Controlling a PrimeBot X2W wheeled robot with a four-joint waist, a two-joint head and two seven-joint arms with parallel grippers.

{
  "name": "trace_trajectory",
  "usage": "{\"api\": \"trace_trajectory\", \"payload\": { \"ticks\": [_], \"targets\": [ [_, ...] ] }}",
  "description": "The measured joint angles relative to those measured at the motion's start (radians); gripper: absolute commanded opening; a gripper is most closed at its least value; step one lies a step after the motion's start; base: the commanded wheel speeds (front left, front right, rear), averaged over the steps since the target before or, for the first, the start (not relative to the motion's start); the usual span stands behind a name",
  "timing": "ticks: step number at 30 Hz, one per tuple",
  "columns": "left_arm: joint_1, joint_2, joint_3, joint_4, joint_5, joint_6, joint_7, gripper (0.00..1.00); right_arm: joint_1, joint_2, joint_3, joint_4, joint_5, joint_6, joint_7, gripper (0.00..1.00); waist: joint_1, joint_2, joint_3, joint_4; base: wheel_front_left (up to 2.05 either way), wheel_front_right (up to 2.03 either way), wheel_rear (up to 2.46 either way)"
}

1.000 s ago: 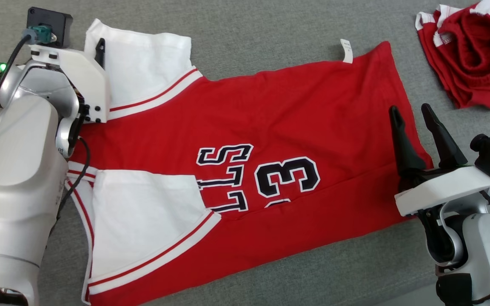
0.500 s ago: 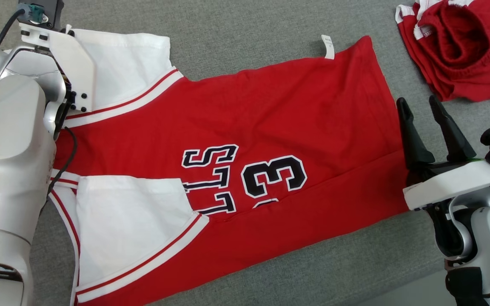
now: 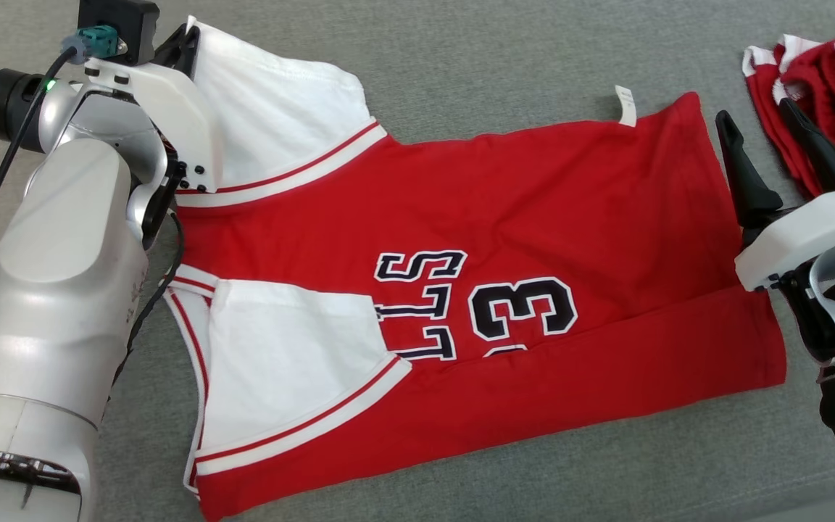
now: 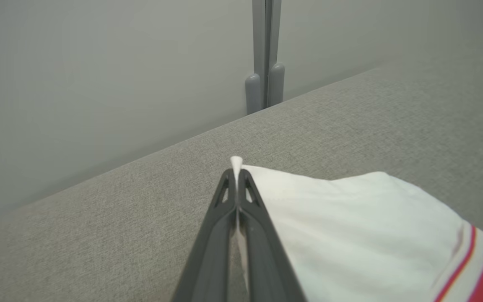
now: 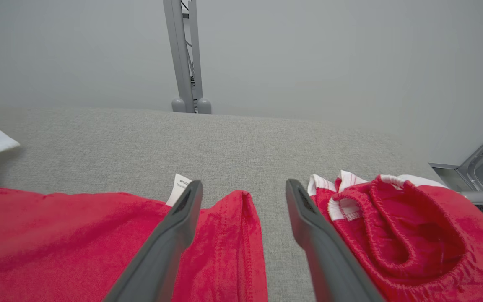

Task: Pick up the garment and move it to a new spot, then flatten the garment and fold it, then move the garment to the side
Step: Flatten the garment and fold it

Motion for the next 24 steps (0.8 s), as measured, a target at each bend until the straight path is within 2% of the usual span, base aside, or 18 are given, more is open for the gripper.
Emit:
{"api": "trace_trajectory", "payload": {
  "ticks": [12,18,24],
  "targets": [
    [0.072,-0.012,0.004,-0.153,-0.042,-0.004,-0.058,0.0,-0.18,-0.046,0.02,0.276,-0.046,0.0,0.1,1.0,0.0,0.0,0.001,0.108,0.0,0.0,0.0],
    [0.114,-0.01,-0.004,-0.231,-0.049,0.004,-0.041,0.0,-0.238,-0.071,0.055,0.385,-0.055,0.0,0.131,1.0,0.0,0.0,0.017,0.13,0.0,0.0,0.0],
    [0.137,-0.001,-0.006,-0.289,-0.059,0.019,-0.022,0.0,-0.267,-0.089,0.09,0.443,-0.052,0.0,0.158,1.0,0.0,0.0,0.024,0.134,0.0,0.0,0.0]
  ]
}}
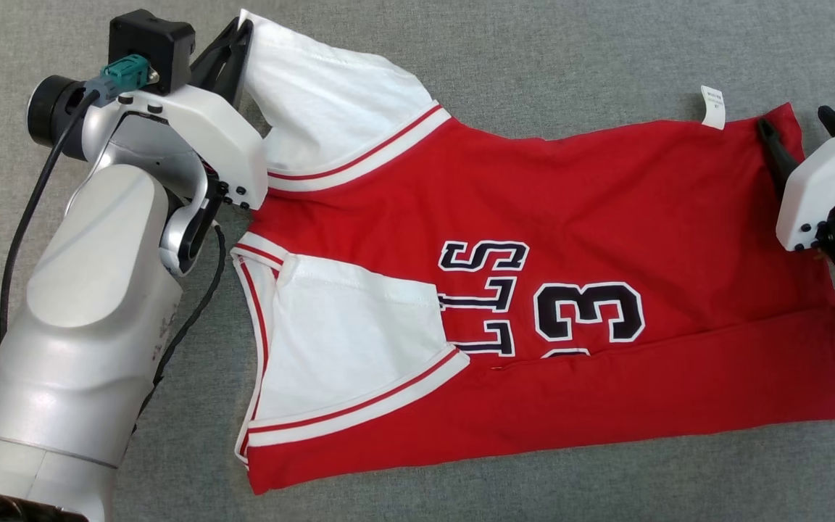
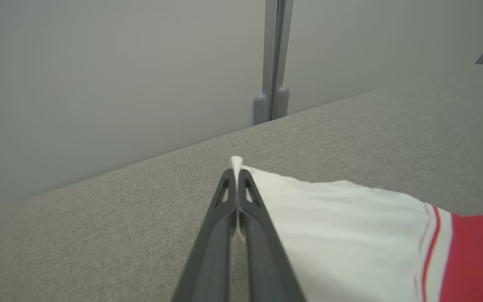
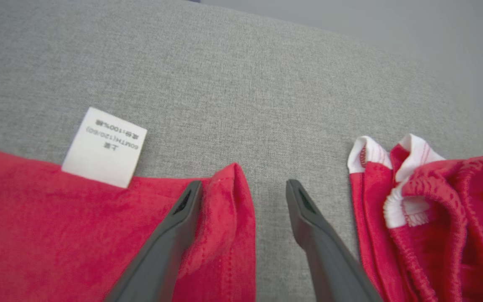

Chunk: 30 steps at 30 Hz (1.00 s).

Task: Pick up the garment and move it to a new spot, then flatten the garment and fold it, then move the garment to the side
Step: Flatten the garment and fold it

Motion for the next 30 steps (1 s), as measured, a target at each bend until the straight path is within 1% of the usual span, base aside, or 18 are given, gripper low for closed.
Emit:
{"api": "trace_trajectory", "payload": {
  "ticks": [5,6,7,8,9,10,14,18,23,27,30],
  "targets": [
    [0.012,0.012,0.001,-0.038,-0.003,0.009,0.015,0.0,-0.021,-0.006,0.048,0.01,0.031,0.0,-0.002,1.0,0.0,0.0,0.007,-0.003,0.0,0.0,0.0],
    [0.015,0.014,0.001,-0.043,-0.005,0.01,0.017,0.0,-0.024,-0.008,0.063,0.01,0.04,0.0,-0.002,0.76,0.0,0.0,0.009,-0.003,0.0,0.0,0.0],
    [0.016,0.016,0.001,-0.048,-0.008,0.013,0.019,0.0,-0.029,-0.01,0.073,0.013,0.049,0.0,-0.001,0.49,0.0,0.0,0.011,-0.003,0.0,0.0,0.0],
    [0.016,0.018,0.001,-0.053,-0.009,0.014,0.022,0.0,-0.036,-0.014,0.081,0.015,0.055,0.0,0.0,0.44,0.0,0.0,0.012,-0.003,0.0,0.0,0.0],
    [0.017,0.018,0.001,-0.059,-0.01,0.015,0.023,0.0,-0.042,-0.02,0.09,0.018,0.059,0.0,0.002,0.37,0.0,0.0,0.014,-0.003,0.0,0.0,0.0],
    [0.018,0.019,0.0,-0.064,-0.01,0.017,0.026,0.0,-0.048,-0.025,0.098,0.022,0.065,0.0,0.003,0.32,0.0,0.0,0.015,-0.002,0.0,0.0,0.0],
    [0.03,0.022,-0.002,-0.076,-0.012,0.021,0.032,0.0,-0.066,-0.04,0.126,0.037,0.084,0.0,0.003,0.0,0.0,0.0,0.016,-0.001,0.0,0.0,0.0],
    [0.036,0.026,-0.002,-0.088,-0.018,0.026,0.026,0.0,-0.076,-0.049,0.146,0.045,0.106,0.0,-0.003,0.0,0.0,0.0,0.01,-0.001,0.0,0.0,0.0],
    [0.063,0.037,0.005,-0.118,-0.029,0.032,0.0,0.0,-0.075,-0.056,0.157,0.039,0.134,0.0,-0.058,0.0,0.0,0.0,-0.008,-0.006,0.0,0.0,0.0],
    [0.124,0.044,0.008,-0.182,-0.037,0.036,-0.037,0.0,-0.028,-0.064,0.155,0.014,0.163,0.0,-0.127,0.0,0.0,0.0,-0.03,-0.006,0.0,0.0,0.0],
    [0.204,0.05,0.017,-0.258,-0.056,0.049,-0.058,0.0,0.03,-0.069,0.144,-0.015,0.185,0.0,-0.184,0.0,0.0,0.0,-0.049,-0.004,0.0,0.0,0.0]
  ]
}}
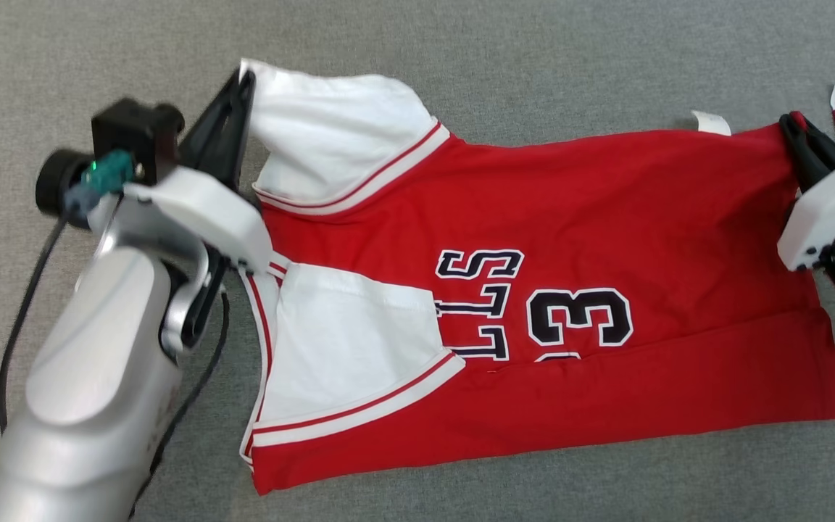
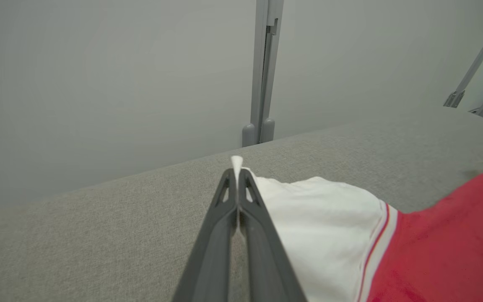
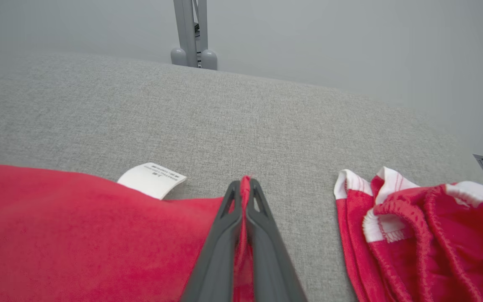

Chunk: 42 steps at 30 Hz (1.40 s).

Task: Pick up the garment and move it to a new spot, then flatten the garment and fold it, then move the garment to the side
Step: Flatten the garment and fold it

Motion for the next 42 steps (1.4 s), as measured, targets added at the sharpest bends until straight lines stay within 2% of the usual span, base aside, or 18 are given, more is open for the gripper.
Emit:
{"api": "trace_trajectory", "payload": {
  "ticks": [6,11,18,24,32,33,34,36,37,38,39,42],
  "targets": [
    [0.207,0.034,0.021,-0.179,-0.022,0.052,-0.024,0.0,0.134,-0.004,-0.051,-0.075,0.013,0.0,-0.114,0.0,0.0,0.0,-0.036,0.005,0.0,0.0,0.0],
    [0.391,0.04,0.029,-0.321,-0.05,0.104,-0.031,0.0,0.265,0.016,-0.118,-0.152,0.021,0.0,-0.177,0.0,0.0,0.0,-0.07,0.009,0.0,0.0,0.0],
    [0.572,0.037,0.026,-0.464,-0.073,0.156,-0.03,0.0,0.428,0.049,-0.22,-0.244,0.007,0.0,-0.207,0.0,0.0,0.0,-0.105,0.017,0.0,0.0,0.0],
    [0.69,0.038,0.014,-0.528,-0.088,0.188,-0.017,0.0,0.549,0.106,-0.31,-0.323,-0.015,0.0,-0.214,0.0,0.0,0.0,-0.13,0.021,0.0,0.0,0.0],
    [0.753,0.02,-0.016,-0.511,-0.114,0.196,-0.006,0.0,0.649,0.154,-0.387,-0.398,-0.043,0.0,-0.184,0.0,0.0001,0.0,-0.159,0.02,0.0,0.0,0.0],
    [0.753,0.017,-0.019,-0.505,-0.116,0.195,-0.006,0.0,0.654,0.157,-0.391,-0.401,-0.044,0.0,-0.181,0.04,0.0,0.0,-0.162,0.02,0.0,0.0,0.0],
    [0.754,0.015,-0.022,-0.496,-0.121,0.193,-0.006,0.0,0.659,0.161,-0.395,-0.404,-0.048,0.0,-0.178,0.13,0.0,0.0,-0.165,0.02,0.0,0.0,0.0],
    [0.758,0.016,-0.029,-0.473,-0.125,0.189,0.003,0.0,0.67,0.172,-0.402,-0.406,-0.051,0.0,-0.176,0.37,0.0,0.0,-0.171,0.02,0.0,0.0,0.0],
    [0.762,0.016,-0.032,-0.462,-0.129,0.188,0.005,0.29,0.674,0.177,-0.407,-0.407,-0.051,0.0,-0.174,0.46,0.0001,0.0,-0.174,0.02,0.0,0.0,0.0],
    [0.768,0.015,-0.033,-0.454,-0.13,0.186,0.004,0.56,0.678,0.181,-0.414,-0.408,-0.051,0.0,-0.174,0.69,0.0,0.0,-0.177,0.02,0.0,0.0,0.0],
    [0.773,0.015,-0.034,-0.449,-0.132,0.183,0.003,1.0,0.684,0.185,-0.423,-0.41,-0.051,0.0,-0.175,1.0,0.0,0.0,-0.181,0.021,0.0,0.0,0.0],
    [0.782,0.013,-0.018,-0.445,-0.15,0.184,-0.011,1.0,0.711,0.199,-0.458,-0.419,-0.051,0.0,-0.186,1.0,0.0,0.0,-0.193,0.025,0.0,0.0,0.0]
  ]
}}
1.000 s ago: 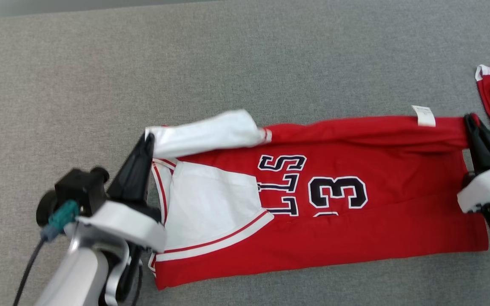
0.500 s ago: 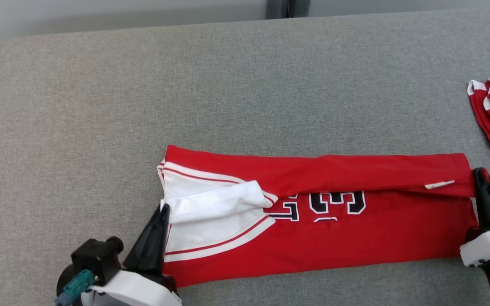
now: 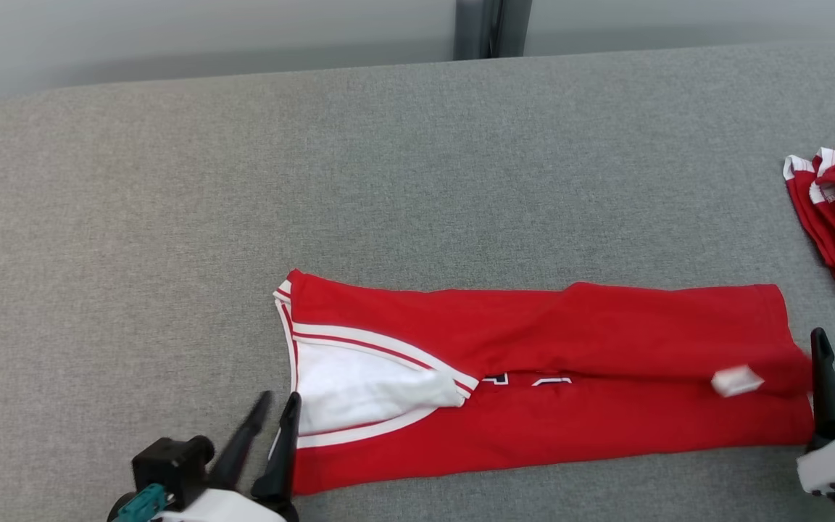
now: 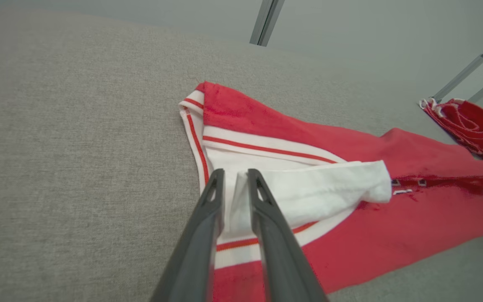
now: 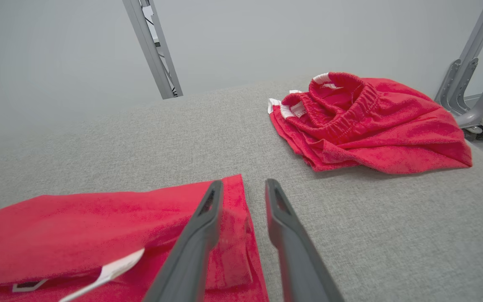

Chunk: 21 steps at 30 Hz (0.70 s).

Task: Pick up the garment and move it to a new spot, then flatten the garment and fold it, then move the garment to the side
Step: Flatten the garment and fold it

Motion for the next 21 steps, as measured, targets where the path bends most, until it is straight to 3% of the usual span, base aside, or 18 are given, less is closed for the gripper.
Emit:
{"api": "trace_trajectory", "payload": {
  "ticks": [12,21],
  "targets": [
    [0.003,0.008,0.017,-0.022,0.025,0.019,-0.058,1.0,0.083,0.033,-0.112,-0.046,-0.026,0.0,0.0,1.0,0.0,0.0,-0.059,0.008,0.0,0.0,0.0],
    [-0.085,-0.024,-0.01,0.055,0.068,0.019,-0.101,1.0,0.033,0.035,-0.062,-0.004,-0.075,0.0,0.085,1.0,0.0,0.0,-0.081,0.012,0.0,0.0,0.0]
  ]
}}
